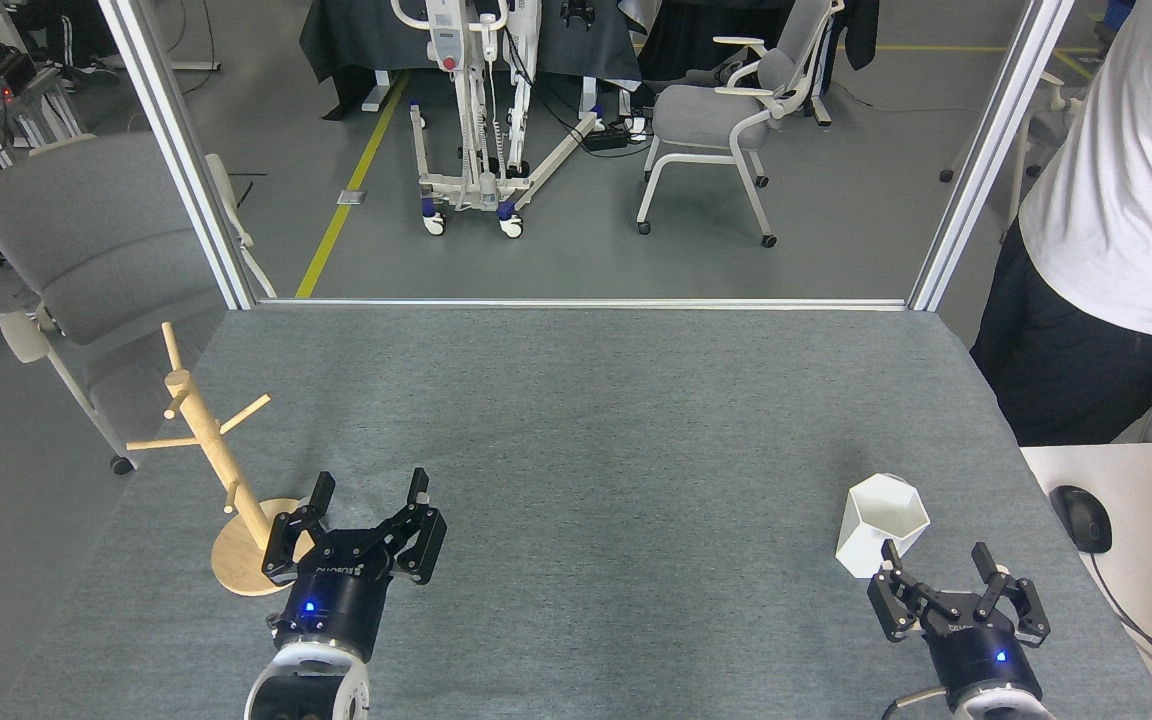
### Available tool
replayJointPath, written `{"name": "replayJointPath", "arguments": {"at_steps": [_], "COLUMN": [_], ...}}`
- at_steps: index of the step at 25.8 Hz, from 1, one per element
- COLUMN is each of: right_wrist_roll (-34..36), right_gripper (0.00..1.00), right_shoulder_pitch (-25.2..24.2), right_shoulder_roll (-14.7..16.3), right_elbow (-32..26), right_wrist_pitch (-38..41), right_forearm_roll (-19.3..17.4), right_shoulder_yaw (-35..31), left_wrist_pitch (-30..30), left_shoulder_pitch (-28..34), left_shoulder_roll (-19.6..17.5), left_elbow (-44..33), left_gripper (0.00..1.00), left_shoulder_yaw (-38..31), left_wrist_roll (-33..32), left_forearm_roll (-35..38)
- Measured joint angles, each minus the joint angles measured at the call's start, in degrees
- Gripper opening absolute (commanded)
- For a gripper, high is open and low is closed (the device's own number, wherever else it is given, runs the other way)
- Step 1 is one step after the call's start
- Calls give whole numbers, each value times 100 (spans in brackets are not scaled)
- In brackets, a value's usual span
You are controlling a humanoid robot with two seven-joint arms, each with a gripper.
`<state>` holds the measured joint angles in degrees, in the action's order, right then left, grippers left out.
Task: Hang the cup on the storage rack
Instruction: 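Open the right gripper and lower it around the white hexagonal cup, then close the right gripper on the white cup rim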
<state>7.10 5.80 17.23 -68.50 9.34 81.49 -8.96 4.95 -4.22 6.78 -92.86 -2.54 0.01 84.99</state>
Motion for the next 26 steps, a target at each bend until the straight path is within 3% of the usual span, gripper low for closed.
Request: {"name": "replayJointPath", "arguments": {"at_steps": [26], "right_wrist_roll": [-320], "right_gripper": [100], "right_shoulder_pitch": [525], "right_shoulder_roll": [-39], "right_elbow": [530], "right_wrist_pitch": [-12], "right_forearm_roll": [-1], "right_shoulder_yaw": [122], "left_wrist_pitch": [11], "left_shoulder_pitch": [73], "left_shoulder_roll": [-10], "left_elbow": [-53], "left_gripper": [99], "left_shoulder_yaw": [10], "left_wrist_roll": [11], "left_forearm_roll": [0]}}
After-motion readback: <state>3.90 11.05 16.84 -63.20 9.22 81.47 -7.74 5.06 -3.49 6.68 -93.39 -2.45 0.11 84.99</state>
